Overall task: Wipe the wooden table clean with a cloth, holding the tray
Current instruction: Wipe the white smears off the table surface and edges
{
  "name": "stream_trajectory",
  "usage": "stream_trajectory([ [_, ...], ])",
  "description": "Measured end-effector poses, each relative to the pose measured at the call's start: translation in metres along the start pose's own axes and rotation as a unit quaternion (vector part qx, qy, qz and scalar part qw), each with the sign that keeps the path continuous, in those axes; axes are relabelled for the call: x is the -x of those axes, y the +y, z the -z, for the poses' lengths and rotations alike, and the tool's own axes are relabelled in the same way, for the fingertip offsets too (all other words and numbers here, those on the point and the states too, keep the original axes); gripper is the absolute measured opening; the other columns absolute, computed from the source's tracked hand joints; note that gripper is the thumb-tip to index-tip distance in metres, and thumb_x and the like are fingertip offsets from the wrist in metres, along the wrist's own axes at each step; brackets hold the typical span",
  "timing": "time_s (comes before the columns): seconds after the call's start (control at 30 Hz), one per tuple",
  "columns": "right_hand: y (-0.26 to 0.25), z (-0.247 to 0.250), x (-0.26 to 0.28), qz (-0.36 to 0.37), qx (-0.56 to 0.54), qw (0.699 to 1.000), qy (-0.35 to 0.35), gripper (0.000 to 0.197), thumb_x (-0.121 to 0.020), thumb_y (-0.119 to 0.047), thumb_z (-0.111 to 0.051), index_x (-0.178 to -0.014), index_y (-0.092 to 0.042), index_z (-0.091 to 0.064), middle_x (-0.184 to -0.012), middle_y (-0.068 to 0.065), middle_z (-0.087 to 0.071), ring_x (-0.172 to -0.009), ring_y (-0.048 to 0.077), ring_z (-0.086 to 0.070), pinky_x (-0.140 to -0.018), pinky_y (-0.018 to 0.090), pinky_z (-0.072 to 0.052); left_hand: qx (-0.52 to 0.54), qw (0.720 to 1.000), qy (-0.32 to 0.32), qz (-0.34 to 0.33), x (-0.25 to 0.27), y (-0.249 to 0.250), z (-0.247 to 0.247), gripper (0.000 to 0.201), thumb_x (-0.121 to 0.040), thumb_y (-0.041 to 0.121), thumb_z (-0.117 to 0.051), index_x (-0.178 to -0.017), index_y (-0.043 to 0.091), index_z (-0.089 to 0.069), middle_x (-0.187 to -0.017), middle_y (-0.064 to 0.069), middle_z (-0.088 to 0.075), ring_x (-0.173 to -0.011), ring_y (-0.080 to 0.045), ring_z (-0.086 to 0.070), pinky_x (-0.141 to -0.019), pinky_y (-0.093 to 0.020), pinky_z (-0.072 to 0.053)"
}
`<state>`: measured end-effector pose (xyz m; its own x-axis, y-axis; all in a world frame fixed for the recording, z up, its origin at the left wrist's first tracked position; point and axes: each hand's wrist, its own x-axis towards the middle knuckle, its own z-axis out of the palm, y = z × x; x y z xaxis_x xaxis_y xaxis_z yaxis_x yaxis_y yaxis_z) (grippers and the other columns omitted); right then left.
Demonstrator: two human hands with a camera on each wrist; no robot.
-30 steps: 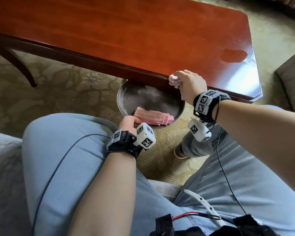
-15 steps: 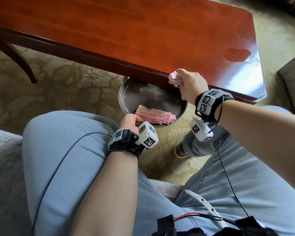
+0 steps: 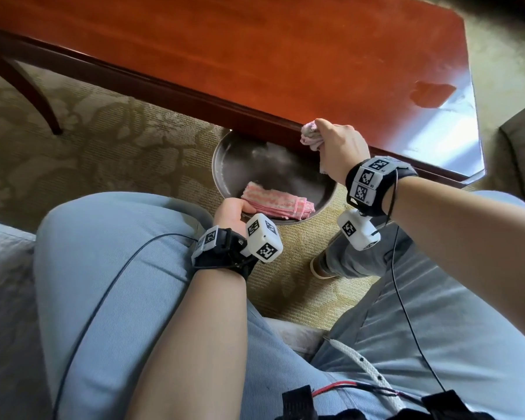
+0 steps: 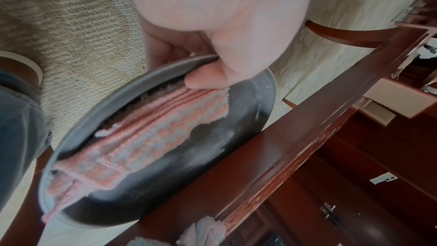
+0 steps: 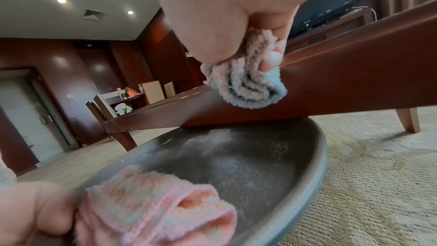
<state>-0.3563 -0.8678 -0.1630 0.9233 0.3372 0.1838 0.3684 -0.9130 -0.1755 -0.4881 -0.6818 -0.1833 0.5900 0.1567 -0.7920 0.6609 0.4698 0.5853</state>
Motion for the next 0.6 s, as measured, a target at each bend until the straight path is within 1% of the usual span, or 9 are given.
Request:
stream_trajectory([
  [0.07,-0.005,-0.001,-0.002,0.011,-0.008,1.0,-0.001,0.031,-0.078,0.01,-0.05,-0.102,-0.007,-0.055,-0.093,0.011,-0.069,-0.071,0.029,-0.059,-0.057,0.03,-0.035,-0.006,0.999,0.039,-0.008,0.002,-0.002,0.002,0.02,-0.08,0.003,-0.056,-0.063,0.01,-0.047,-0.065,-0.005,-0.053,-0.054,-0.021,-0.05,-0.044,-0.02,-0.041],
  [0.13,-0.011,-0.002,-0.006,0.013,-0.01,1.0,-0.007,0.033,-0.076,0.01,-0.051,-0.104,-0.007,-0.055,-0.093,0.011,-0.069,-0.07,0.028,-0.055,-0.058,0.031,-0.034,0.012,0.999,0.042,-0.015,0.006,-0.005,0.002,0.025,-0.077,0.005,-0.057,-0.059,0.013,-0.042,-0.053,-0.001,-0.049,-0.045,-0.019,-0.046,-0.041,-0.019,-0.038],
  [0.17,-0.013,-0.004,-0.009,0.014,-0.01,1.0,-0.008,0.034,-0.075,0.01,-0.053,-0.104,-0.008,-0.055,-0.094,0.012,-0.07,-0.072,0.03,-0.058,-0.058,0.032,-0.036,0.025,0.999,0.038,-0.023,0.007,-0.006,0.002,0.026,-0.076,0.006,-0.057,-0.058,0.014,-0.04,-0.049,0.0,-0.047,-0.043,-0.018,-0.045,-0.042,-0.02,-0.038],
  [0.27,-0.021,-0.009,-0.016,0.021,-0.018,1.0,-0.007,0.038,-0.073,0.009,-0.052,-0.105,-0.01,-0.055,-0.098,0.011,-0.071,-0.083,0.033,-0.066,-0.062,0.037,-0.051,0.047,0.998,0.032,-0.014,0.005,-0.004,0.002,0.029,-0.074,0.004,-0.054,-0.055,0.016,-0.036,-0.041,0.002,-0.043,-0.035,-0.017,-0.042,-0.043,-0.022,-0.037],
  [0.33,-0.024,-0.012,-0.02,0.025,-0.025,0.999,-0.004,0.038,-0.073,0.009,-0.05,-0.105,-0.011,-0.055,-0.097,0.01,-0.072,-0.083,0.033,-0.067,-0.063,0.038,-0.053,0.057,0.998,0.032,-0.01,0.002,-0.004,0.003,0.028,-0.072,0.004,-0.055,-0.053,0.016,-0.038,-0.042,0.001,-0.044,-0.039,-0.018,-0.044,-0.048,-0.026,-0.037],
  [0.4,-0.028,-0.013,-0.024,0.026,-0.022,0.999,-0.007,0.039,-0.07,0.01,-0.051,-0.103,-0.01,-0.054,-0.094,0.011,-0.071,-0.08,0.033,-0.066,-0.061,0.038,-0.053,0.055,0.998,0.033,-0.011,-0.001,-0.004,0.003,0.026,-0.07,0.005,-0.055,-0.052,0.016,-0.04,-0.045,-0.001,-0.045,-0.044,-0.02,-0.045,-0.05,-0.027,-0.038],
  [0.5,-0.031,-0.017,-0.033,0.028,-0.033,0.999,-0.026,0.043,-0.066,0.01,-0.054,-0.102,-0.012,-0.055,-0.091,0.009,-0.071,-0.08,0.031,-0.066,-0.063,0.039,-0.055,0.054,0.998,0.029,0.015,-0.003,0.0,0.003,0.017,-0.073,0.002,-0.052,-0.065,0.011,-0.041,-0.05,-0.002,-0.044,-0.036,-0.018,-0.045,-0.045,-0.023,-0.039],
  [0.57,-0.033,-0.016,-0.039,0.032,-0.048,0.998,-0.035,0.048,-0.066,0.01,-0.055,-0.107,-0.014,-0.059,-0.091,0.006,-0.071,-0.083,0.028,-0.066,-0.067,0.038,-0.057,0.057,0.998,0.022,0.028,-0.005,0.003,0.003,0.012,-0.074,0.002,-0.051,-0.073,0.009,-0.041,-0.058,-0.003,-0.044,-0.037,-0.018,-0.045,-0.044,-0.023,-0.041],
  [0.6,-0.035,-0.015,-0.041,0.036,-0.063,0.997,-0.039,0.049,-0.069,0.01,-0.054,-0.111,-0.014,-0.062,-0.093,0.005,-0.071,-0.086,0.026,-0.067,-0.07,0.036,-0.057,0.06,0.997,0.018,0.036,-0.007,0.004,0.003,0.012,-0.074,0.002,-0.05,-0.077,0.009,-0.041,-0.062,-0.003,-0.043,-0.038,-0.019,-0.045,-0.044,-0.023,-0.041],
])
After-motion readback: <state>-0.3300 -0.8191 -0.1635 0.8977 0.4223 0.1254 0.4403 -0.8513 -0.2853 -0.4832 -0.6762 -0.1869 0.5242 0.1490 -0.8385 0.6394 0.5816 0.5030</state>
